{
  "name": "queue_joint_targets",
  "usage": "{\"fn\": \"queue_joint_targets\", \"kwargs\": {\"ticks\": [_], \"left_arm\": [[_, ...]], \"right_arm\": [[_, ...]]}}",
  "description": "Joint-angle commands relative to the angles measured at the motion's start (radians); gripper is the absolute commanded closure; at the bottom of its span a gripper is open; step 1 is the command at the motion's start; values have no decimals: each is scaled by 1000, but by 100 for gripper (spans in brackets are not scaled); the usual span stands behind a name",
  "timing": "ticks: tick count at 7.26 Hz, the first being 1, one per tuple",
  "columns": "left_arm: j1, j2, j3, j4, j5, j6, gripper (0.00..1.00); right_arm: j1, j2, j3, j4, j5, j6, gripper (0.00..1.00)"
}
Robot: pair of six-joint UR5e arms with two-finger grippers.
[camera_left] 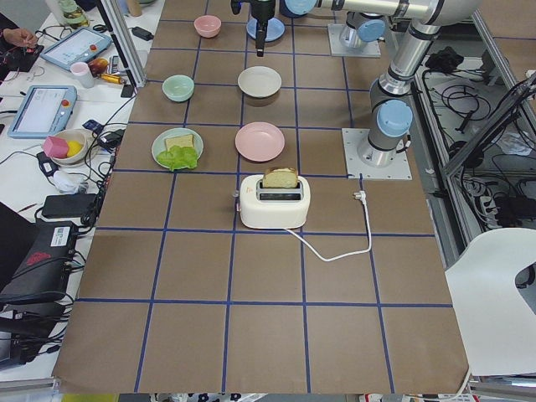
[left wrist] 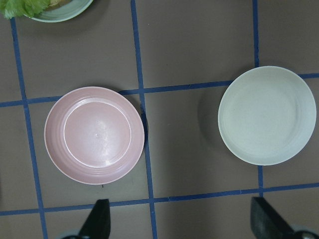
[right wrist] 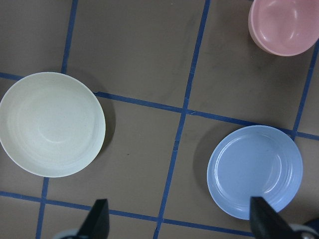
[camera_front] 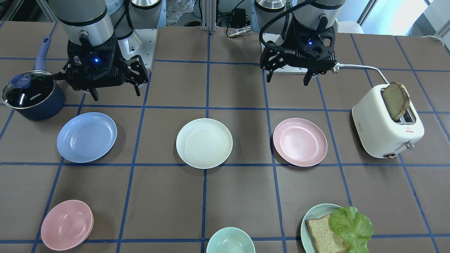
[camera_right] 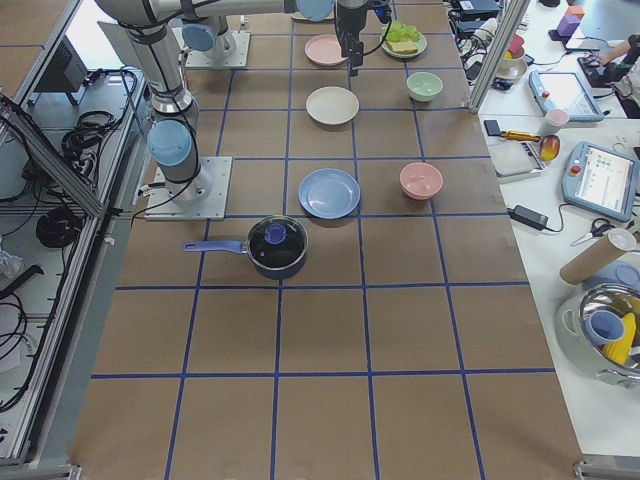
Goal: Stack three plates with pink and blue
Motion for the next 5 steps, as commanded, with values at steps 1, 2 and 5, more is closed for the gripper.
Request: {"fn": "queue_joint_targets", "kwargs": {"ticks": [1, 2, 5], "left_arm": [[0, 0, -2, 1, 0, 0, 0], [0, -2, 0, 1, 0, 0, 0], [0, -2, -2, 1, 0, 0, 0]], "right_arm": [[1, -1, 1, -1, 1, 0, 0], [1, -1, 1, 0, 1, 0, 0], [-10, 2, -2, 5, -2, -3, 0]]}}
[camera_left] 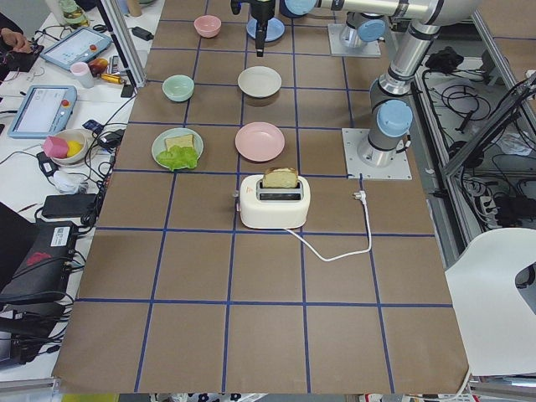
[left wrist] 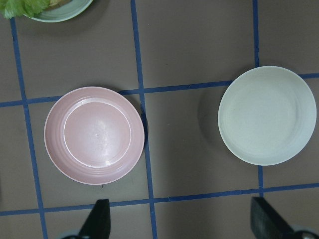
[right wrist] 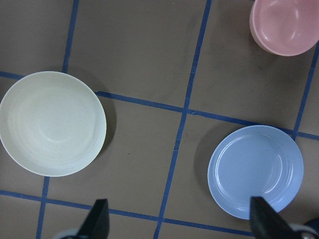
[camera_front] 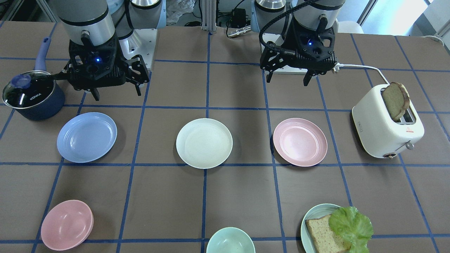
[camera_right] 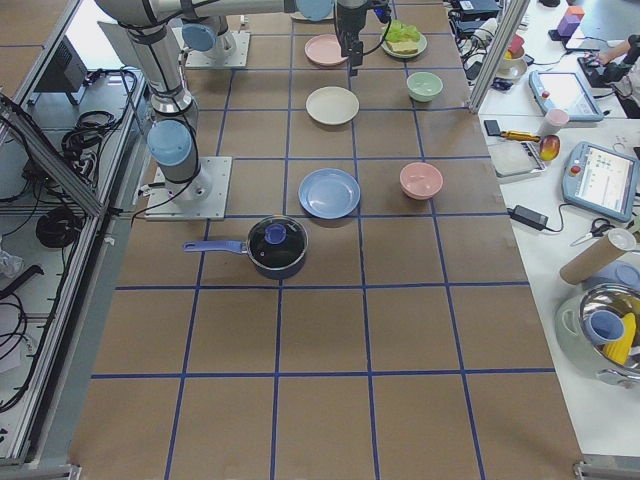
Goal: Stack three plates with pink and blue
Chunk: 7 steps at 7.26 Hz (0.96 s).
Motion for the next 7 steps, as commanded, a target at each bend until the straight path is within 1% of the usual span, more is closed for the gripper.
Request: {"fn": "queue_joint_targets", "kwargs": {"ticks": [1, 5, 6, 7], "left_arm": [[0, -2, 1, 0, 0, -1, 0], [0, -5, -1, 0, 0, 1, 0], [0, -5, -1, 0, 0, 1, 0], [0, -5, -1, 0, 0, 1, 0]], "right_arm": [[-12, 3, -1, 5, 1, -5, 0], [-18, 5, -2, 6, -12, -12, 0], [-44, 5, -4, 11, -4, -13, 0], [-105, 6, -5, 12, 5, -6, 0]]}}
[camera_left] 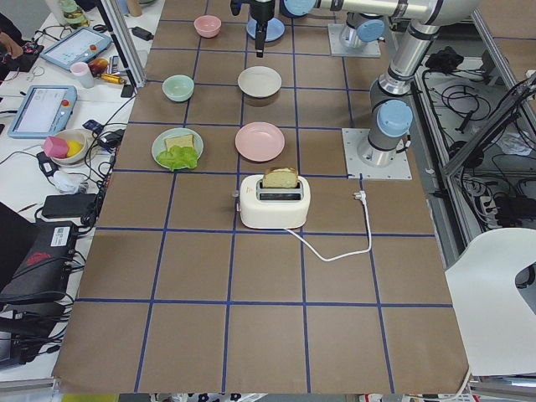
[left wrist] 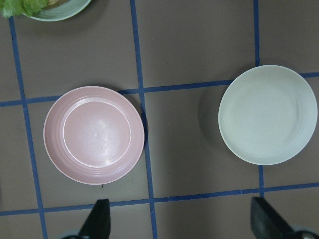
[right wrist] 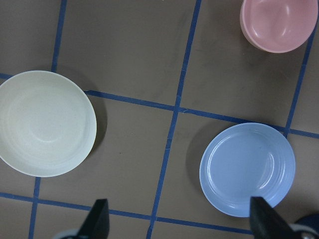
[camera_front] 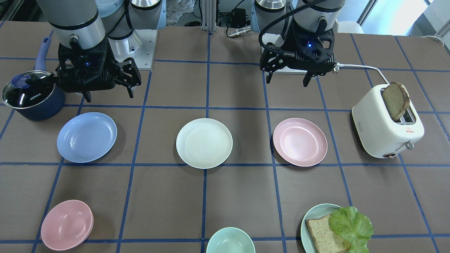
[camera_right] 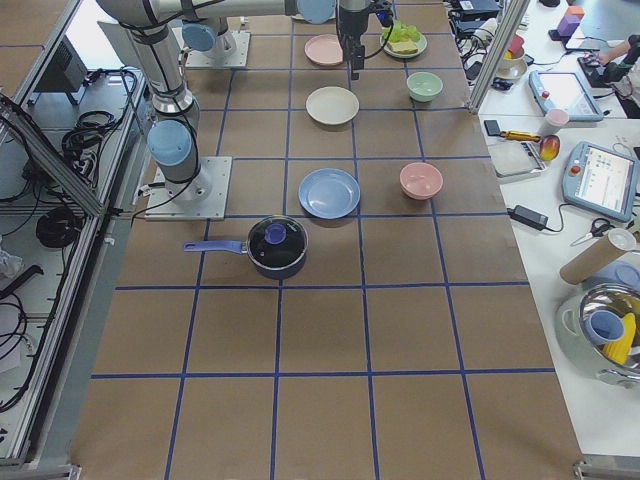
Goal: Stack three plates with pink and blue
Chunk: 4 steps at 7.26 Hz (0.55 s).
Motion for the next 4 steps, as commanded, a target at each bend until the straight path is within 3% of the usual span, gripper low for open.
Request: {"fn": "queue_joint_targets", "kwargs": {"ticks": [1, 3, 4], "left_arm": [[0, 0, 0, 0, 0, 0, 0], [0, -5, 0, 0, 0, -2, 0], [0, -3, -2, -2, 0, 0, 0]], "right_arm": [[-132, -3, 5, 9, 20, 8, 0], [-238, 8, 52, 87, 20, -4, 0], [-282, 6, 96, 70, 20, -27, 0]]}}
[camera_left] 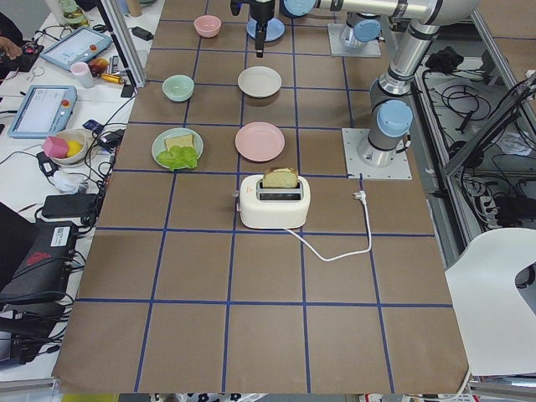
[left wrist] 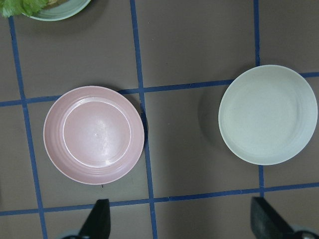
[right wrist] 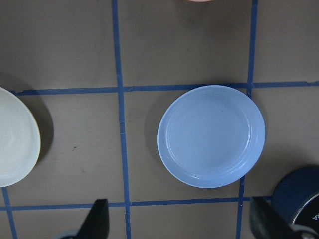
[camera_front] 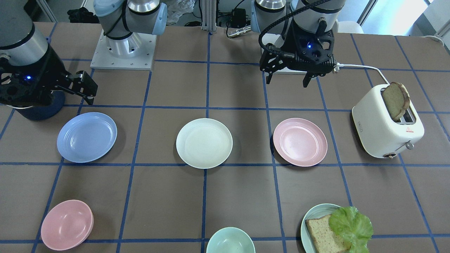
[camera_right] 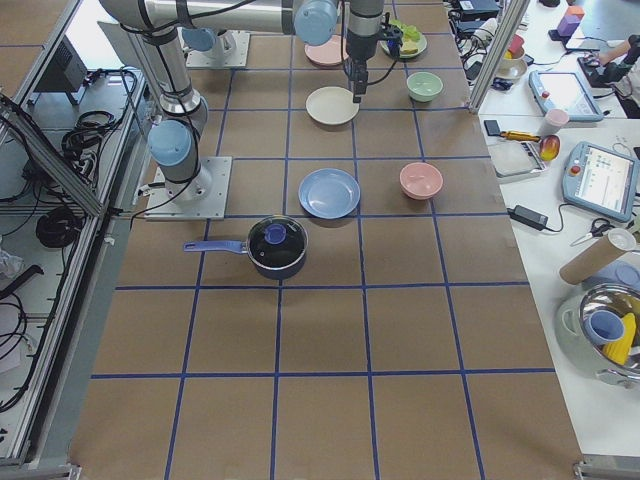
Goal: Stack three plates with pink and blue
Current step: 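Grip the pink plate rim with left gripper while right grips blue plate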
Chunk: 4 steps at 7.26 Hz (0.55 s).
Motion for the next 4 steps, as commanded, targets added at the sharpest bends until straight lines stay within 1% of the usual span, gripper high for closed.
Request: {"fn": "queue_joint_targets", "kwargs": {"ticks": [1, 2, 3, 4], "left_arm": [[0, -16, -9, 5, 1, -5, 0], [1, -25, -45, 81, -2, -6, 0], [2, -31, -134, 183, 4, -12, 0], [2, -16, -215, 298, 17, -12, 0]], "right_arm": [[-126, 0, 108, -68, 3, -125, 0], [-195, 3, 163, -125, 10, -225, 0], [-230, 18, 216, -174, 33, -283, 0], [-241, 26, 251, -258, 30, -354, 0]]}}
